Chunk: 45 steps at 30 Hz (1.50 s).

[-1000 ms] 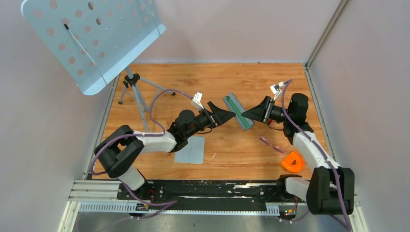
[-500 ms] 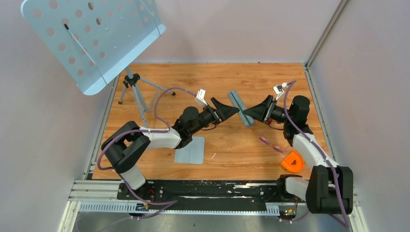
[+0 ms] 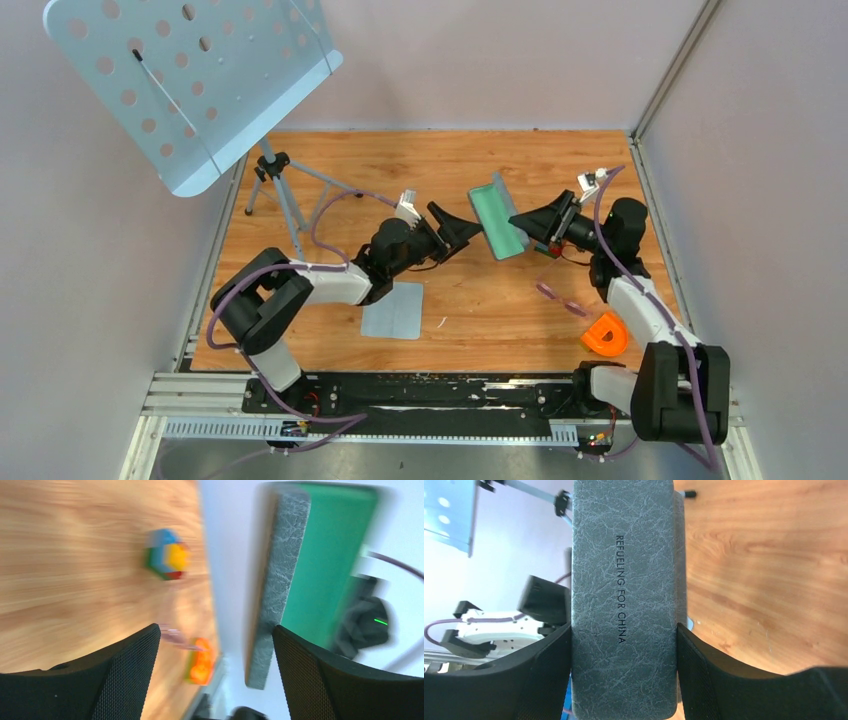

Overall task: Organize the sunglasses
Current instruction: Open the sunglasses case.

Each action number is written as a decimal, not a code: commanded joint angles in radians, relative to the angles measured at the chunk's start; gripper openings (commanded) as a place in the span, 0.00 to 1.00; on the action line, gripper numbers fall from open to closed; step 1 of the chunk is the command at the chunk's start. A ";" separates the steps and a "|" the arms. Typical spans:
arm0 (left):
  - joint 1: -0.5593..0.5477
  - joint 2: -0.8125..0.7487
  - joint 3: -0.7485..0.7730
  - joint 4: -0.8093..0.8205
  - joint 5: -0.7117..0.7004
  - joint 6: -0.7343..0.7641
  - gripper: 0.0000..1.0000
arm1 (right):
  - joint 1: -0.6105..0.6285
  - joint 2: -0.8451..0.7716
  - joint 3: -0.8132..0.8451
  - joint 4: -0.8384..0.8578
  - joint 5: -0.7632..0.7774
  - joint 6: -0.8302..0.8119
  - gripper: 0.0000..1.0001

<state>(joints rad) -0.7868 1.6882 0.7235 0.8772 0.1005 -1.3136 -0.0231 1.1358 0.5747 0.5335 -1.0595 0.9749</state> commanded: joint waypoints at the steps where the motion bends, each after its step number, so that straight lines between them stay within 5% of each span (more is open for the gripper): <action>1: 0.004 0.127 -0.054 -0.446 -0.053 0.088 0.86 | 0.032 -0.063 0.053 0.245 -0.243 0.131 0.00; 6: 0.004 0.153 -0.039 -0.416 -0.030 0.104 0.85 | 0.033 -0.084 0.062 0.140 -0.248 0.046 0.00; 10: 0.004 0.067 -0.069 -0.412 -0.040 0.135 0.85 | 0.032 -0.098 0.122 -0.221 -0.230 -0.256 0.00; 23: -0.004 -0.412 0.057 -0.993 -0.365 0.727 0.89 | 0.033 0.166 0.485 -1.083 -0.274 -1.141 0.00; 33: -0.070 -0.620 0.213 -1.184 -0.045 1.336 0.84 | 0.043 0.484 0.728 -1.623 -0.272 -1.560 0.00; 39: -0.215 -0.613 0.270 -1.221 -0.261 1.617 0.81 | 0.094 0.698 0.881 -2.106 -0.354 -1.935 0.00; 45: -0.375 -0.604 0.271 -1.125 -0.498 1.909 0.77 | 0.120 0.762 0.884 -2.139 -0.379 -1.883 0.00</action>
<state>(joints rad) -1.0874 1.0782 0.9882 -0.2935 -0.2188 0.3264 0.0738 1.8866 1.4376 -1.4185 -1.3457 -0.8207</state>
